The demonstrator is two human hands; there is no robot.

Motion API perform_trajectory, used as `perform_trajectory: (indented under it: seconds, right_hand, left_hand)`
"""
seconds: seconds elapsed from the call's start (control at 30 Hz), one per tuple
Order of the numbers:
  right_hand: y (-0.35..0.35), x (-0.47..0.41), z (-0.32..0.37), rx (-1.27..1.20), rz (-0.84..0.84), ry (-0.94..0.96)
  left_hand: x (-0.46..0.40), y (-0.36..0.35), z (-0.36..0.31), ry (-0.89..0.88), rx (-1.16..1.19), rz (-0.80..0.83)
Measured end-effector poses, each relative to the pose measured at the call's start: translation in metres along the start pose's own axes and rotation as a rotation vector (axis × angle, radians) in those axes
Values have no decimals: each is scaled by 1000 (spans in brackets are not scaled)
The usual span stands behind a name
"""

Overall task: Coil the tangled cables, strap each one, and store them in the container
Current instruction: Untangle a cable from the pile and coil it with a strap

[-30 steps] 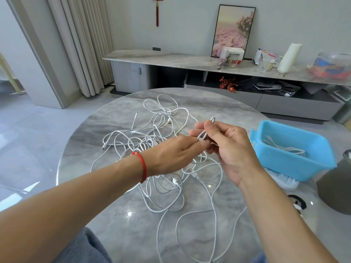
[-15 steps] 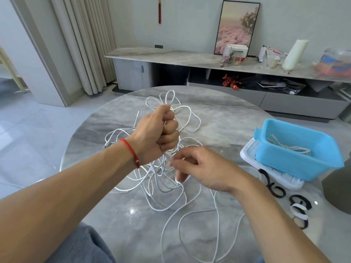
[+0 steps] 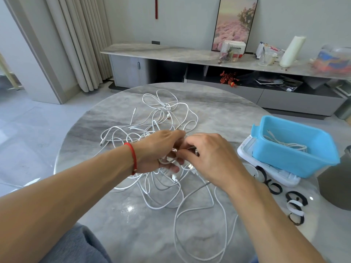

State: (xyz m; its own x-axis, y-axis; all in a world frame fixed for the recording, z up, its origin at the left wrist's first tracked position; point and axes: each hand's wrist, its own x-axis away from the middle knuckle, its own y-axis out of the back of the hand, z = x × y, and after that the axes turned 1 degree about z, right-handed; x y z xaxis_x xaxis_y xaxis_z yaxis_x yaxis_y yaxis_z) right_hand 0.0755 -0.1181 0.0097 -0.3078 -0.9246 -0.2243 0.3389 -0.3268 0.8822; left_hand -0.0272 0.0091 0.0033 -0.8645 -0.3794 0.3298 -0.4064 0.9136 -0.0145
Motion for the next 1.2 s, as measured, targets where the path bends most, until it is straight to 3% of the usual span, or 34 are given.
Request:
perform_trajectory:
  seconds: [0.23,0.43,0.57,0.8,1.03,1.2]
  right_hand:
    - [5,-1,-7,-38,-116,-127]
    - [23,5,-33,-120,-18,-186]
    - [27,9,-50,-84,23,-276]
    - [20,10,-50,-463,215,-309]
    - [14,1,-43,-844,-174,-345]
    - [14,-1,-40,-905,-299,-355]
  left_hand:
    - [1,-2,2,65,-194,87]
    - [0,-1,9,-46,-391,-70]
    - [1,3,11,-40,-391,-50]
    - [-4,3,10,-75,-345,-109]
    - [-4,0,16,-135,-260,-73]
    - [-3,-7,15,-231,-284,43]
